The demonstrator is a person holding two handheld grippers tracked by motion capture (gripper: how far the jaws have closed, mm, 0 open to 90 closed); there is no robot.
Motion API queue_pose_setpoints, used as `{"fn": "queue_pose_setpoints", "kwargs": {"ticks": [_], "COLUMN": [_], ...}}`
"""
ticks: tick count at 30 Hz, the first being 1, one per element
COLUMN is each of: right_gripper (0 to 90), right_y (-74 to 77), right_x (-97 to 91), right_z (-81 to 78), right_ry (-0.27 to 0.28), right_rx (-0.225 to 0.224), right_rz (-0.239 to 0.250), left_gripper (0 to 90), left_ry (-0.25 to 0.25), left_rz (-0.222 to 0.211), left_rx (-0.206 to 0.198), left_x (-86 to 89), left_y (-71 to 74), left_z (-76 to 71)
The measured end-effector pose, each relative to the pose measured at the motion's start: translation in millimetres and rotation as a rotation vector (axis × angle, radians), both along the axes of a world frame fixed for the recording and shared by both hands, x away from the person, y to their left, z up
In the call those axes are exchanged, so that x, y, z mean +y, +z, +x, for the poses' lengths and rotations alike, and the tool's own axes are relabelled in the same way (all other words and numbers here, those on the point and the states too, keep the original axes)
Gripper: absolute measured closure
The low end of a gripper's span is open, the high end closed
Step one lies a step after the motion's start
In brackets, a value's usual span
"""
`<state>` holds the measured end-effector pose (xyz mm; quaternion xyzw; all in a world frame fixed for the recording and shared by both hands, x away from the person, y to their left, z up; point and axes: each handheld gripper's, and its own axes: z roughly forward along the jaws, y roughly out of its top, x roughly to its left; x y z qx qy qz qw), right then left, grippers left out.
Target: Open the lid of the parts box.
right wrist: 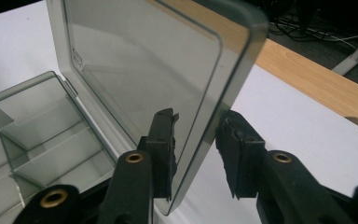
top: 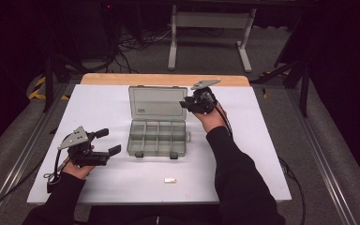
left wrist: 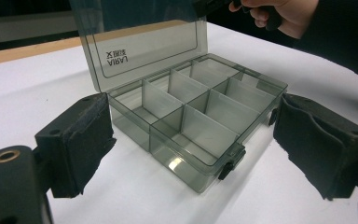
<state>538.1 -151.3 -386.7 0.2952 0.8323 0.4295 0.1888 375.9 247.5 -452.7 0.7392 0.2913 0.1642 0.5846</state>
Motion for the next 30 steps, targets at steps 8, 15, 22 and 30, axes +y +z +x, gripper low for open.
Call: {"fn": "queue_pose_setpoints", "kwargs": {"ticks": [8,15,22,30], "right_gripper": [67.5,61.6,53.9,48.2], "right_y": [-5.8,-12.1,-20.7,-30.0], "right_x": [1.6,2.7,4.6,6.4], "right_z": [8.8,13.0,17.5,21.8], "right_ry": [-0.01,-0.017,-0.018,-0.024], "right_rx": [0.019,0.038,0.075,0.114], "right_rz": [-0.003,-0.002,0.012,0.014], "left_gripper": [12.6,12.6,12.6,12.6], "left_ry": [0.005,0.005,0.006,0.005], "left_rz": [-0.005,-0.001,-0.008,-0.008], "left_rx": [-0.004,-0.008,-0.01,-0.008], "left_x": [1.8,2.8,3.0,4.2], "left_y": [-0.2,-0.2,-0.4,-0.6], "left_z": [-0.4,0.0,-0.1,0.1]}}
